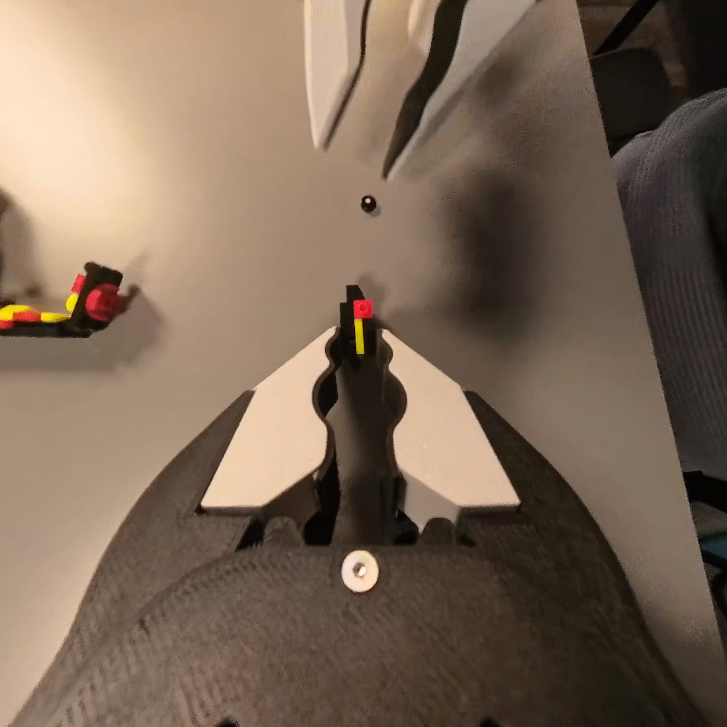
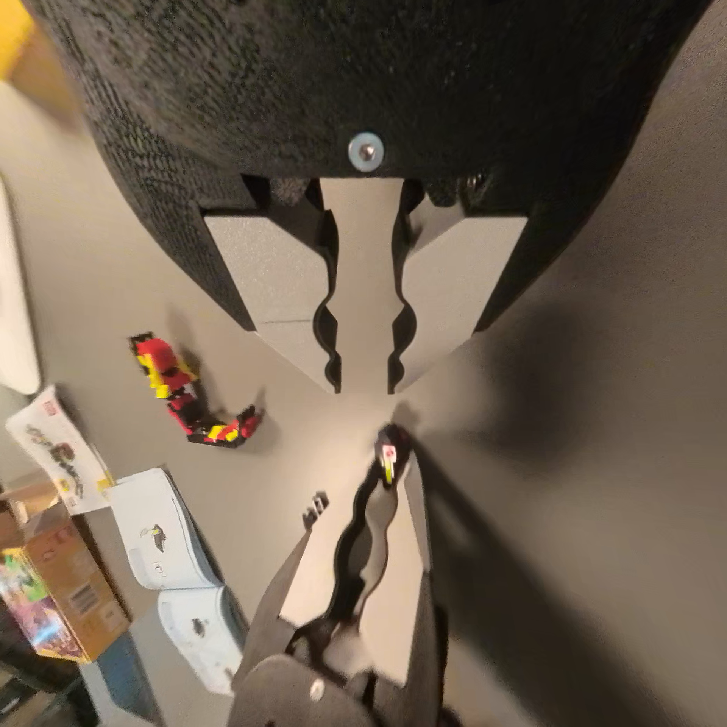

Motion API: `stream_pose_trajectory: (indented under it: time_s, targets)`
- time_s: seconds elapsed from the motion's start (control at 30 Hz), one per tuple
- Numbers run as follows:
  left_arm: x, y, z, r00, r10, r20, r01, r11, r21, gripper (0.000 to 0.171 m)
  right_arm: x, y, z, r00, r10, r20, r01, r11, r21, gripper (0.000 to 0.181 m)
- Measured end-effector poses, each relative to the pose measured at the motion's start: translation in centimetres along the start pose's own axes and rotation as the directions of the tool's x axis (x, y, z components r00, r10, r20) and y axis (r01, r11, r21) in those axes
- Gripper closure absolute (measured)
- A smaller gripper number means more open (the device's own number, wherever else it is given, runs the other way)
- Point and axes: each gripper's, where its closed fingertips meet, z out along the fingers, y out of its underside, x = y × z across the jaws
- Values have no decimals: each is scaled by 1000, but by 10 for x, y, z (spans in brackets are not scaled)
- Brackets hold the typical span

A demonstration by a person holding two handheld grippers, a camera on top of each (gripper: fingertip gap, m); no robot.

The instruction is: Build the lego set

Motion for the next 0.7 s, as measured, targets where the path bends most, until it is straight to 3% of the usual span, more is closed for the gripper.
stream_pose_trajectory:
  time_s: [0.07,0.2,0.37,0.5,0.7]
  targets:
    - [0,-2,2,999,31,12,-31,999,-10,156,-7,-6,11,997,83,1,-82,994,67,161]
    - [5,-4,4,993,110,51,-110,994,-1,156,-20,-1,28,999,29,45,-32,998,60,154]
    - [-3,-20,-5,975,146,168,-165,981,106,156,1,-20,22,996,84,10,-84,968,238,157]
    - [2,-12,-10,997,54,49,-61,989,137,156,7,-8,26,986,160,52,-167,959,228,156]
    - [-7,-17,-12,995,40,96,-57,982,180,156,15,-12,27,987,161,-13,-152,953,262,161]
